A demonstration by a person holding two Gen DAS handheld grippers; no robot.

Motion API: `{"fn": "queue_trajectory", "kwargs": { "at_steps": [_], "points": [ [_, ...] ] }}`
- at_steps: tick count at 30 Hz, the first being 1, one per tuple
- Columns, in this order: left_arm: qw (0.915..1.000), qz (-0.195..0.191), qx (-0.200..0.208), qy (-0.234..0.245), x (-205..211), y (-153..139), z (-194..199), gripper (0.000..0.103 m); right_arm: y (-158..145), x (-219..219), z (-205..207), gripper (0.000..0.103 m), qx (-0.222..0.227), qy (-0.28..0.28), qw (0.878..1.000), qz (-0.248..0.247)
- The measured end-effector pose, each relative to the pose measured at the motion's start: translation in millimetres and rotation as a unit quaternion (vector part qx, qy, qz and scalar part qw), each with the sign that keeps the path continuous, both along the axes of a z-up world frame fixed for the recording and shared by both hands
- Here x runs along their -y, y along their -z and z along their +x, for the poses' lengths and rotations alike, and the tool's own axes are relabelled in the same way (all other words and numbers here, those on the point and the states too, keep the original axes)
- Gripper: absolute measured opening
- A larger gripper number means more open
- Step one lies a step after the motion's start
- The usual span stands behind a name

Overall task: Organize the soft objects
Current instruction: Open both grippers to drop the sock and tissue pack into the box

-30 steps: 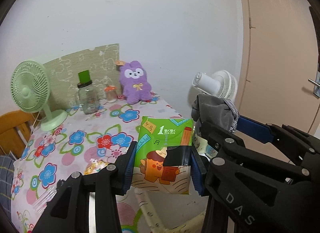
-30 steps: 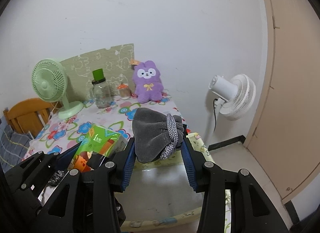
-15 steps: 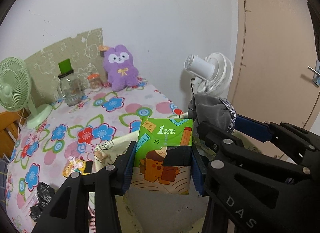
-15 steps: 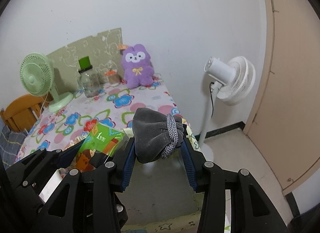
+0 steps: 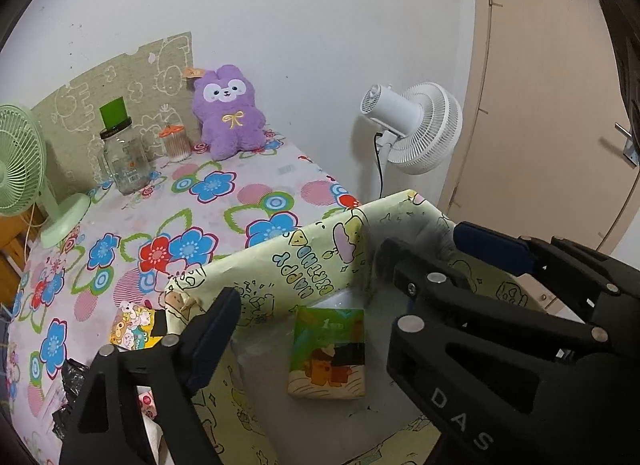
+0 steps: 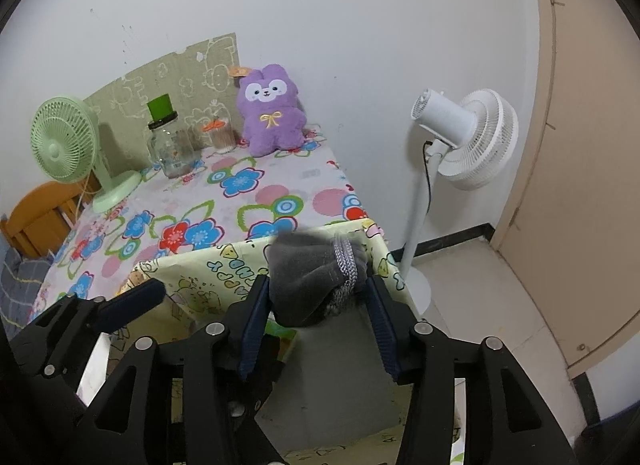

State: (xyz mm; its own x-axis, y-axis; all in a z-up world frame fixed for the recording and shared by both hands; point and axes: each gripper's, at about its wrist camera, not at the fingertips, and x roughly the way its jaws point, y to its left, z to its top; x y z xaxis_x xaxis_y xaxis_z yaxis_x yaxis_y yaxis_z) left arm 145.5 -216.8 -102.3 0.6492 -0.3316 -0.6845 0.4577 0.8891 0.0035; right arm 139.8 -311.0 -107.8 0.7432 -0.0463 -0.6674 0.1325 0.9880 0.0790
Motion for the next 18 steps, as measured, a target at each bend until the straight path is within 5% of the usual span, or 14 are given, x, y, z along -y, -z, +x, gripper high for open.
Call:
{"fn": "queue_trajectory", "kwargs": {
  "at_steps": [3,18],
  "points": [
    [1.0000,0.000,0.006,-0.003,-0.7,-1.8,-1.7,0.091,-2.9,-1.2,-2.5,0.074,0.003,0.003,1.000,-0.003],
    [0.9992,0.001,0.038,-0.013,-22.7,-30.6,-29.6,0.096,-33.2,-21.4,-29.9,0.091,0.040,0.002,0.999,-0.021]
  ]
}}
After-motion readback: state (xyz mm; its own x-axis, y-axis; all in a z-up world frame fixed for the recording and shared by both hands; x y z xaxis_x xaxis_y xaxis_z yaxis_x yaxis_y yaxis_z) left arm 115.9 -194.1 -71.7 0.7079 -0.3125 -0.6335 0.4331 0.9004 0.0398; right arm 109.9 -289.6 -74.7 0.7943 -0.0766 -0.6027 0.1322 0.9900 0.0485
